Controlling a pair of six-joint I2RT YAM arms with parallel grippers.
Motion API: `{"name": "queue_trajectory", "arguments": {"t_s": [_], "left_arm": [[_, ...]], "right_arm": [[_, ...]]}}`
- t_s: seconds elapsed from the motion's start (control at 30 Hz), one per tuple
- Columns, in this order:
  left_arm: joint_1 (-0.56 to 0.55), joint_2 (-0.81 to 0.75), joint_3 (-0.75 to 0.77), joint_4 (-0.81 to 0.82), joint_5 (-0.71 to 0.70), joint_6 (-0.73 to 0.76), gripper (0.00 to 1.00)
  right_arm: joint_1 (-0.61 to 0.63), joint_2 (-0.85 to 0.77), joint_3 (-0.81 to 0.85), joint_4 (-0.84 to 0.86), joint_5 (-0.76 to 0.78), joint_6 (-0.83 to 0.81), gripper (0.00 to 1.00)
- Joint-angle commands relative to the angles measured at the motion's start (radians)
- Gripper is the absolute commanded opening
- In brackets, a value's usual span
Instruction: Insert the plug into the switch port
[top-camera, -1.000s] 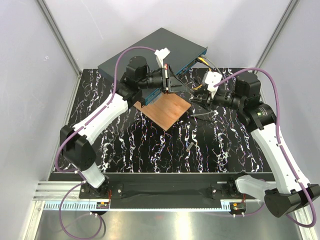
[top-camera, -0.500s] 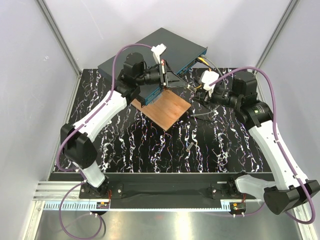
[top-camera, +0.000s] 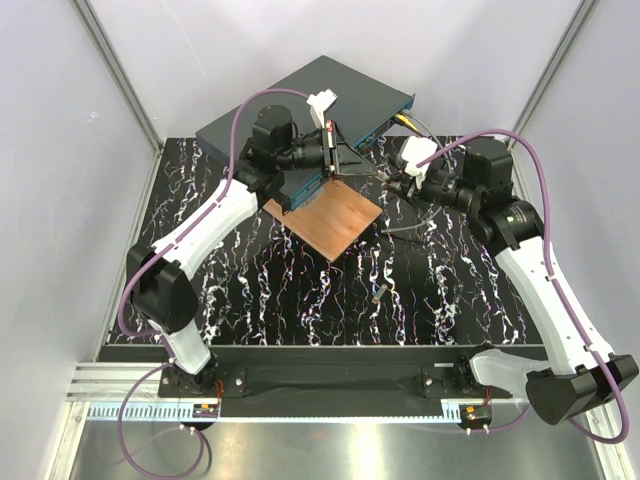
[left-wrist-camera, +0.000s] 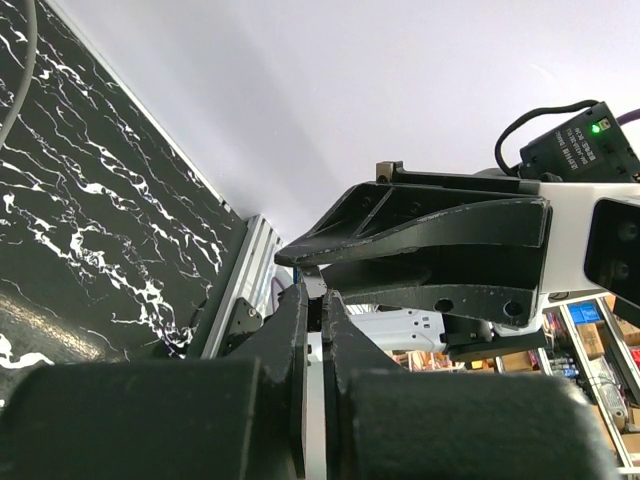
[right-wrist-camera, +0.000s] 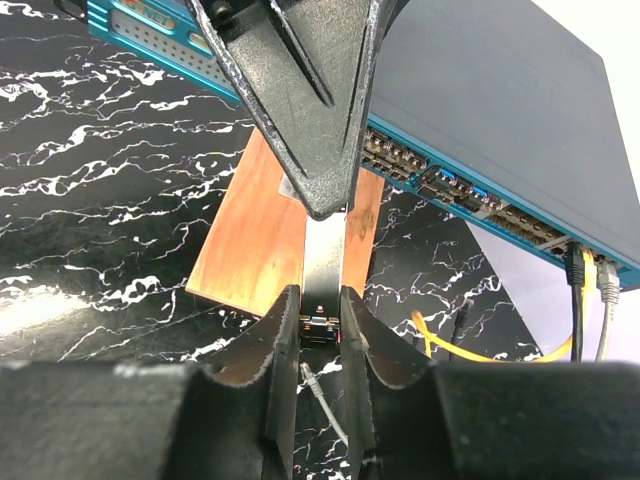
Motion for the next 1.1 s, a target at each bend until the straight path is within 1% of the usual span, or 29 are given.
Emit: {"name": "queue_trajectory", "arguments": {"t_s": [0.0,0.03,0.1,0.17,0.27,0.4,0.5,0.53,0.6,0.63,0.67,0.73,0.77,0.83,0.87,0.9,0.93,0.97,1.03,1.07], "left_arm": [[0.006,-0.007,0.050,0.029,0.031,-0.003,0.00],[0.008,-0.007,0.048,0.035,0.031,-0.006,0.00],[0.009,-0.007,0.041,0.047,0.029,-0.019,0.00],[0.014,-0.006,0.033,0.067,0.032,-0.028,0.00],[0.014,-0.006,0.033,0.072,0.032,-0.034,0.00],[0.014,-0.001,0.039,0.056,0.031,-0.029,0.00],[0.012,0.005,0.050,0.049,0.032,-0.022,0.00],[0.012,0.008,0.058,0.043,0.032,-0.020,0.00],[0.014,0.016,0.062,0.035,0.038,-0.016,0.08],[0.012,0.019,0.076,0.029,0.041,-0.013,0.28],[0.017,0.020,0.087,0.021,0.043,0.004,0.32],[0.034,0.016,0.128,-0.020,0.031,0.041,0.46],[0.043,0.010,0.146,-0.035,0.006,0.103,0.58],[0.073,-0.001,0.232,-0.136,-0.021,0.197,0.63],[0.083,-0.006,0.264,-0.179,-0.061,0.304,0.68],[0.098,-0.015,0.324,-0.263,-0.087,0.366,0.70],[0.103,-0.019,0.350,-0.311,-0.121,0.432,0.71],[0.107,-0.026,0.367,-0.351,-0.197,0.552,0.72],[0.117,-0.047,0.389,-0.445,-0.286,0.673,0.71],[0.117,-0.055,0.389,-0.474,-0.386,0.776,0.71]], "right_arm": [[0.009,0.001,0.037,0.038,0.014,-0.019,0.25],[0.009,0.001,0.036,0.034,0.015,-0.026,0.25],[0.007,0.006,0.040,0.024,0.018,-0.034,0.31],[0.009,0.006,0.040,0.016,0.021,-0.038,0.36],[0.007,0.008,0.034,0.016,0.032,-0.046,0.36],[0.009,0.004,0.025,0.036,0.048,-0.045,0.25],[0.009,0.004,0.024,0.041,0.049,-0.046,0.08],[0.009,0.003,0.024,0.045,0.048,-0.043,0.00],[0.009,0.006,0.025,0.048,0.051,-0.029,0.00],[0.007,0.006,0.030,0.047,0.051,-0.022,0.00],[0.008,0.009,0.033,0.048,0.060,-0.009,0.00],[0.007,0.017,0.043,0.036,0.075,0.036,0.00],[0.008,0.030,0.050,0.025,0.095,0.053,0.00],[0.009,0.046,0.074,-0.018,0.124,0.122,0.00],[0.007,0.063,0.080,-0.041,0.141,0.142,0.00],[0.004,0.073,0.086,-0.080,0.147,0.188,0.00],[0.002,0.081,0.099,-0.099,0.152,0.213,0.00],[0.001,0.093,0.102,-0.113,0.150,0.239,0.00],[-0.010,0.106,0.118,-0.154,0.149,0.306,0.00],[-0.013,0.124,0.128,-0.169,0.158,0.320,0.00]]}}
